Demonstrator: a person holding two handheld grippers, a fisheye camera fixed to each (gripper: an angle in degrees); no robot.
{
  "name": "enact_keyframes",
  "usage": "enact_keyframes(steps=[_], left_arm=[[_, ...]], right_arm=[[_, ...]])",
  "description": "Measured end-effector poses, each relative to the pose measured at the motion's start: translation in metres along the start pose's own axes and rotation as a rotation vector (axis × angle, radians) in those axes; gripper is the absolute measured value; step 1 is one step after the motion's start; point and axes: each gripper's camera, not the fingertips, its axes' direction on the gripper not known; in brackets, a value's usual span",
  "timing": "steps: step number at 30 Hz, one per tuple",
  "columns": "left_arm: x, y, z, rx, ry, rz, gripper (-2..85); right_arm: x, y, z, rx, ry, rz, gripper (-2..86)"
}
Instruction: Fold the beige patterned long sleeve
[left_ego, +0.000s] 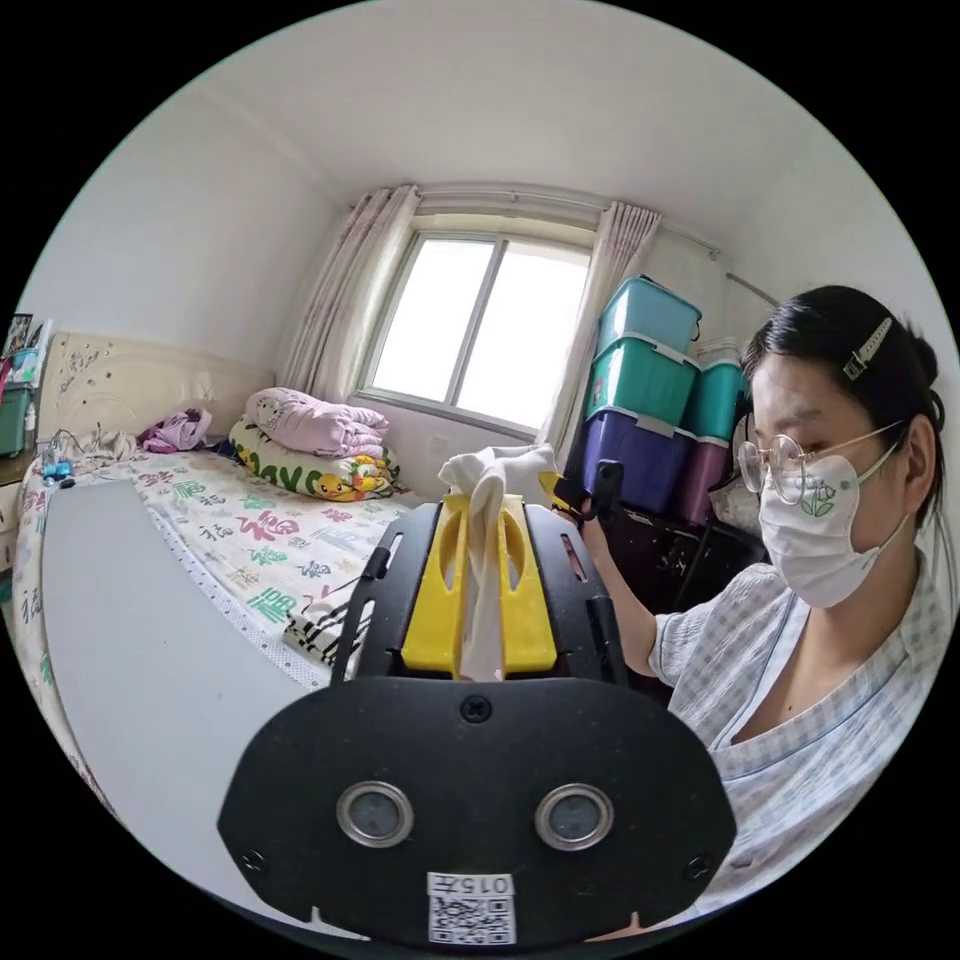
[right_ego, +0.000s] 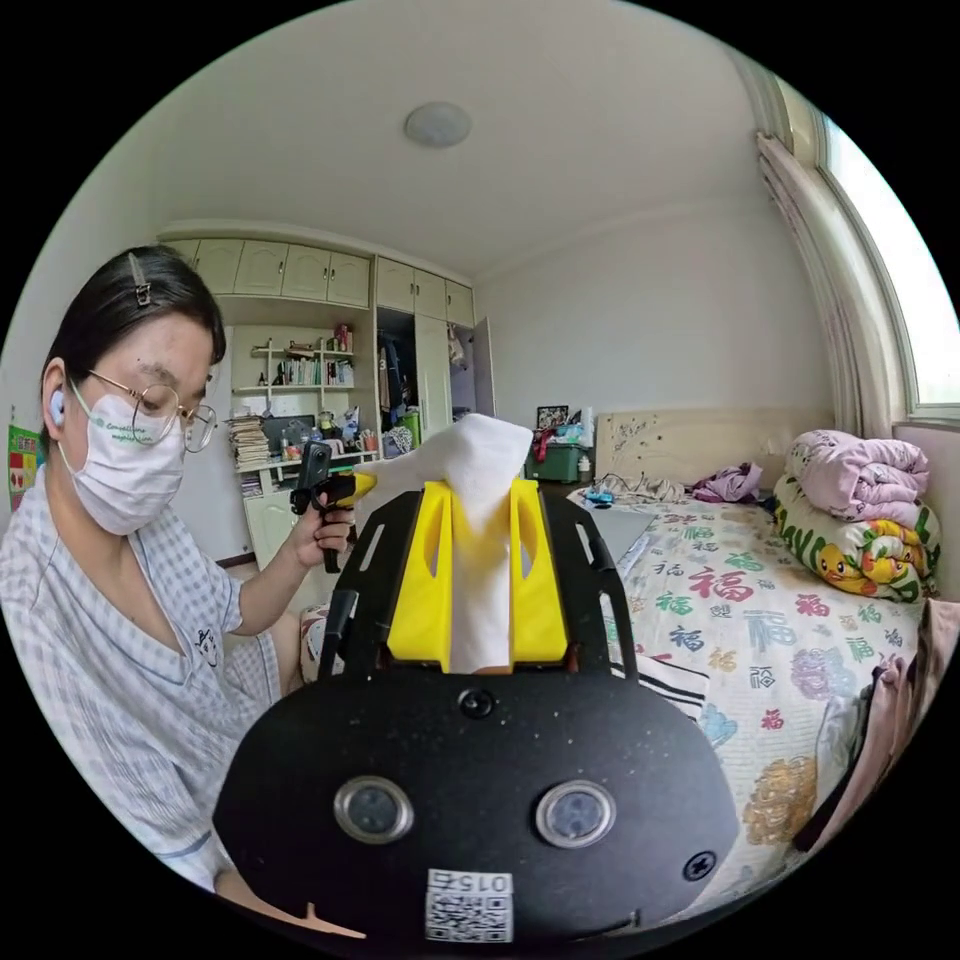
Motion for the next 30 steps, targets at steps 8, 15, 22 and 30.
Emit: enact_keyframes(steps=[8,15,22,30], left_arm=[[-0.098,0.033,0.160,-0.139,-0.031,-0.206,4.5],[-0.240,0.118,0.302,-0.418,-0.263,-0.471,4.7],[-0.310,0.167,0.361,-0.475,-0.422,-0.583,6.1],[-0.292,0.163,0.405,-0.625,-0.637,-0.383,9.7]], right_arm=[[0.110,0.023,0.080,-0.200,0.135,0.162,9.0],[0.275,0.143,0.285,-0.572,0.275,0.498,9.4],[0.318,0.187,0.374,-0.632,0.418,0.553,11.0],[0.283,0.175,0.318,-0.582,0.603,0.353,7.9]])
